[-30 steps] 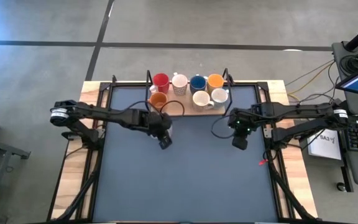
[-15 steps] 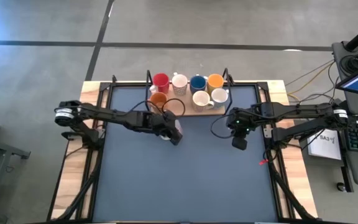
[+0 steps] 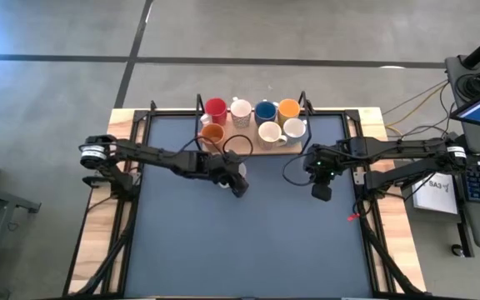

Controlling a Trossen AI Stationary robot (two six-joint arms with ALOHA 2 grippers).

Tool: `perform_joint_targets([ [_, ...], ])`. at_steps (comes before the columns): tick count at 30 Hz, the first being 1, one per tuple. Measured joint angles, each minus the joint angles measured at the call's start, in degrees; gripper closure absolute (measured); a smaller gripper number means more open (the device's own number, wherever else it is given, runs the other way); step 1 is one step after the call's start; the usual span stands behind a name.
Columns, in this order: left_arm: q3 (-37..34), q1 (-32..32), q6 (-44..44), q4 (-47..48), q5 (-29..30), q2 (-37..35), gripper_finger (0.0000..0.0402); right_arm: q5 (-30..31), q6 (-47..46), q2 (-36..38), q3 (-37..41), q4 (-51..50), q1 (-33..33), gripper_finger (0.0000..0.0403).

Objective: Place coffee mugs
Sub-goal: Put the brown cup on the shelf aligned with the other gray cup

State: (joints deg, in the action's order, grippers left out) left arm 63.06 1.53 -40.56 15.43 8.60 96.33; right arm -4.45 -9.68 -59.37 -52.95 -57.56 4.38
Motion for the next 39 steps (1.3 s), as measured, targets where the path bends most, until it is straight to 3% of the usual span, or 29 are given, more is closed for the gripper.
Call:
perform_joint_targets([
  [7,-0.07,0.03,6.32,-0.03,-3.87,-0.61,0.0295,0.00,0.30,0.00,0.00,0.00,0.00,0.0360],
  [12,-0.07,0.14,9.78,0.61,-9.06,-1.85,0.0271,0.00,0.25,0.00,0.00,0.00,0.00,0.0360],
  [21,-0.05,0.10,20.24,6.51,-10.66,-4.51,0.0272,-0.01,-1.26,-0.02,0.02,0.08,0.00,0.0360],
  [27,-0.05,0.14,31.85,11.33,-5.32,-4.57,0.0272,0.00,-1.41,-0.02,0.04,0.88,0.00,0.0360],
  [32,-0.03,0.14,40.33,11.51,-4.59,-4.57,0.0272,-0.02,-2.36,-0.02,0.04,1.14,0.00,0.0360],
  [39,0.06,0.14,43.08,10.91,-7.12,-2.71,0.0272,0.00,-2.39,-0.04,0.04,1.26,0.00,0.0360],
])
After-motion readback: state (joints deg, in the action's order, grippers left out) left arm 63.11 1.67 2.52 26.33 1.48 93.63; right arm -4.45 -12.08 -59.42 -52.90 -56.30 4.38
